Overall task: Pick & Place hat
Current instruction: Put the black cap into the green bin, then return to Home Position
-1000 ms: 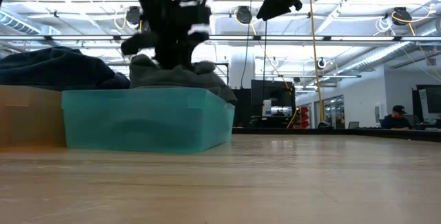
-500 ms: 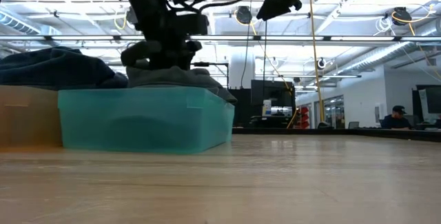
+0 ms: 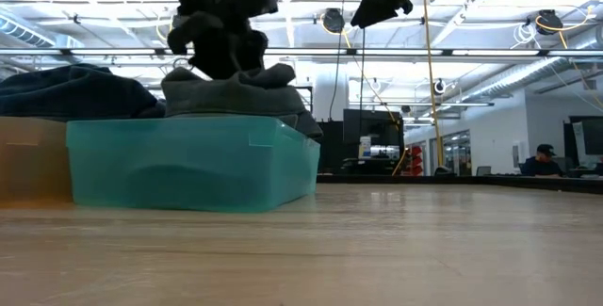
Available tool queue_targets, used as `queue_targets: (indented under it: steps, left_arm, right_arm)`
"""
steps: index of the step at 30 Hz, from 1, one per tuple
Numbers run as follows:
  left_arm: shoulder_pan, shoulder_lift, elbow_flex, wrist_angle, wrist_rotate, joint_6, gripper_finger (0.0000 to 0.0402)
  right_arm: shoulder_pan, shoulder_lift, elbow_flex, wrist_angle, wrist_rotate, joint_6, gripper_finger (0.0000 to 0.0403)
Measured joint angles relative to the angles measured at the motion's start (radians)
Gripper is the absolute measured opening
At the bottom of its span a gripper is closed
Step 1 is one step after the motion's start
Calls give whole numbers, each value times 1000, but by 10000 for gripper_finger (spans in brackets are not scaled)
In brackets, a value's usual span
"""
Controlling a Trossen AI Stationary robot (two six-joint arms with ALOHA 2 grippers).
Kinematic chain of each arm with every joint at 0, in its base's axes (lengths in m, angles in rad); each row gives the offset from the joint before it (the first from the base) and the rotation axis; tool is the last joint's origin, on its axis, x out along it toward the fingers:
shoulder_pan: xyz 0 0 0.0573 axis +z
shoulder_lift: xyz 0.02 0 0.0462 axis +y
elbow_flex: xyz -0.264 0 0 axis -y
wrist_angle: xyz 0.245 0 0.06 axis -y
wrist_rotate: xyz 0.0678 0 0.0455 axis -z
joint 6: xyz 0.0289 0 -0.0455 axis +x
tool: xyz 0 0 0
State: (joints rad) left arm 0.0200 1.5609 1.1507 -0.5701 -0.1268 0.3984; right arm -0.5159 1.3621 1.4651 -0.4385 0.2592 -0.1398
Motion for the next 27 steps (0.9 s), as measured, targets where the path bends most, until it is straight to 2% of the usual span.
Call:
queue_targets:
  steps: [3, 5, 11, 17, 20, 22, 24, 27]
  left_arm:
    - [0, -19, 0, 0, 0, -49, 387]
    - [0, -27, 0, -1, 1, -79, 395]
    - [0, -52, 2, -5, 0, -232, 362]
    - [4, -129, 1, 52, 37, -286, 342]
    - [8, -182, 2, 132, 78, -329, 336]
    - [13, -231, -1, 150, 88, -340, 336]
    - [13, -269, 4, 234, 90, -354, 338]
    - [13, -337, -1, 275, 89, -354, 342]
  right_arm:
    - [0, 0, 0, 0, 0, 0, 155]
    - [0, 0, 0, 0, 0, 0, 155]
    - [0, 0, 0, 0, 0, 0, 155]
    - [0, 0, 0, 2, -6, 24, 155]
    - [0, 0, 0, 20, -108, 58, 155]
    - [0, 0, 0, 44, -226, 58, 155]
    - [5, -2, 0, 76, -331, 53, 155]
    - [20, -6, 0, 132, -419, 90, 155]
